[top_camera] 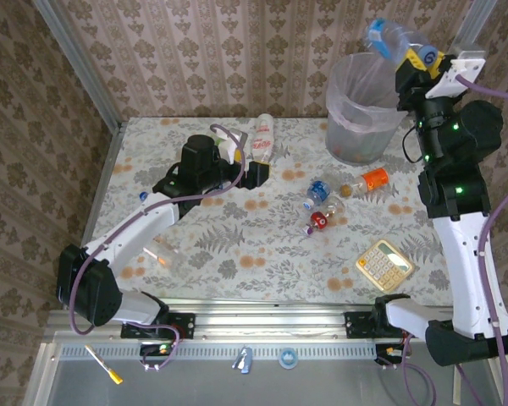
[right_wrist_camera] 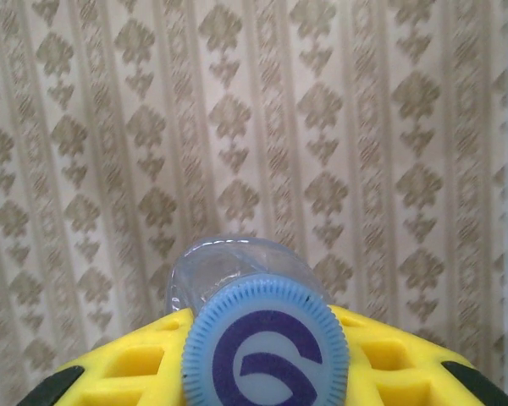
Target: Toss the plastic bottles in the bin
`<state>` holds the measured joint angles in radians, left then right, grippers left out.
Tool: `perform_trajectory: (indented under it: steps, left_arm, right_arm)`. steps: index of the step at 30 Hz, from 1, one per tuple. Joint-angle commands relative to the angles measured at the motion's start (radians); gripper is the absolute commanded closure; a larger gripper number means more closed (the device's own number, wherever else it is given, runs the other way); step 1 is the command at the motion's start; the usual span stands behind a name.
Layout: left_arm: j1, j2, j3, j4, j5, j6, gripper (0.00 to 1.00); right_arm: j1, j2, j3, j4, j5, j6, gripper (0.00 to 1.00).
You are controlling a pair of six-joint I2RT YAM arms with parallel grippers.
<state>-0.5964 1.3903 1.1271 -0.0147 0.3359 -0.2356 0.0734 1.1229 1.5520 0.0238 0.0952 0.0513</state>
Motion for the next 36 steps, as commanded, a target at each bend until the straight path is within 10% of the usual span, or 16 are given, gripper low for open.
perform_trajectory:
  steps: [1,18,24,30,36]
  left_arm:
    - [0.01,-0.004,0.003,0.007,-0.02,0.01,0.0]
    - [0.02,0.015,0.008,0.007,-0.024,0.012,0.0]
    - [0.024,0.019,0.015,-0.009,-0.021,0.017,0.0]
    - [0.027,0.035,0.035,-0.06,-0.026,0.021,0.0]
    - [0.033,0.046,0.029,-0.107,-0.054,-0.007,0.0]
  right_arm:
    - [-0.01,0.0,-0.011,0.139,0.087,-0.051,1.0]
    - [-0.03,0.061,0.047,0.062,0.065,-0.052,1.0]
    - [-0.097,0.32,0.369,-0.342,0.028,0.013,0.99]
    - [-0.163,0.745,0.977,-0.92,-0.019,0.126,0.26]
    - [-0.164,0.744,1.006,-0.917,-0.071,0.122,0.15]
